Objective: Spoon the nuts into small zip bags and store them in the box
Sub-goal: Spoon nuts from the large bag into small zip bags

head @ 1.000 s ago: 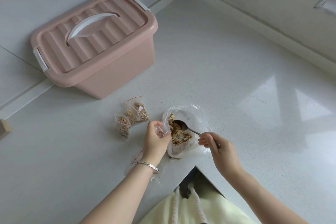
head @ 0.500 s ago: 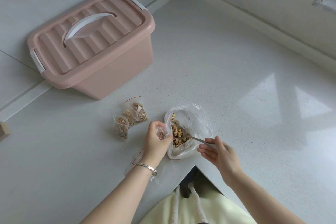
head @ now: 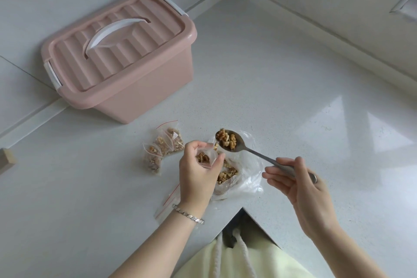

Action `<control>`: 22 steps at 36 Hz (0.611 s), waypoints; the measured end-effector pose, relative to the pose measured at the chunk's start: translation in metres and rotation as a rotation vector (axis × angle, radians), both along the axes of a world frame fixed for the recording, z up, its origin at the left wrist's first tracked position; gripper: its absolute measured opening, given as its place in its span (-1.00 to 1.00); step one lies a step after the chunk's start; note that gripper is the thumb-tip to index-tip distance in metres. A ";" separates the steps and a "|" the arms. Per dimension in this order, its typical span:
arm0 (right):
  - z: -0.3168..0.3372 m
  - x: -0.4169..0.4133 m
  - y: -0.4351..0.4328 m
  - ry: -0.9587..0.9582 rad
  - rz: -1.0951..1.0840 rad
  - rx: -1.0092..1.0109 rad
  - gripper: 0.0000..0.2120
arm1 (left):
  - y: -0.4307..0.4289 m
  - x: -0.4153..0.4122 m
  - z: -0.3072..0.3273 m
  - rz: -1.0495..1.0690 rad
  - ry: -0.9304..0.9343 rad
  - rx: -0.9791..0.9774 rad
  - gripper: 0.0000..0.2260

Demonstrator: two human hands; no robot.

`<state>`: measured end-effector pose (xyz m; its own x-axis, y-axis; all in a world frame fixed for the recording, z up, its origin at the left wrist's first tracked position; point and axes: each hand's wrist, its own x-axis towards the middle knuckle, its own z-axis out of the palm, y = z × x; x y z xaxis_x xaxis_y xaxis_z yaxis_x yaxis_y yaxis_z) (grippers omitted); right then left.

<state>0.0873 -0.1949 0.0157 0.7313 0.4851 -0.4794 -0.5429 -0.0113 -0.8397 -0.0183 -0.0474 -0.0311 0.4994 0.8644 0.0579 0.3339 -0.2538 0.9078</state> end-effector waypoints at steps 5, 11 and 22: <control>0.018 -0.008 0.004 -0.133 0.016 0.007 -0.47 | 0.000 0.012 0.007 -0.022 0.055 0.003 -0.65; 0.027 -0.014 0.006 -0.332 0.063 -0.039 -0.42 | 0.001 0.015 0.001 -0.043 0.135 -0.043 -0.60; 0.029 -0.018 0.005 -0.472 0.101 -0.102 -0.44 | -0.004 0.015 0.005 -0.069 0.077 -0.067 -0.69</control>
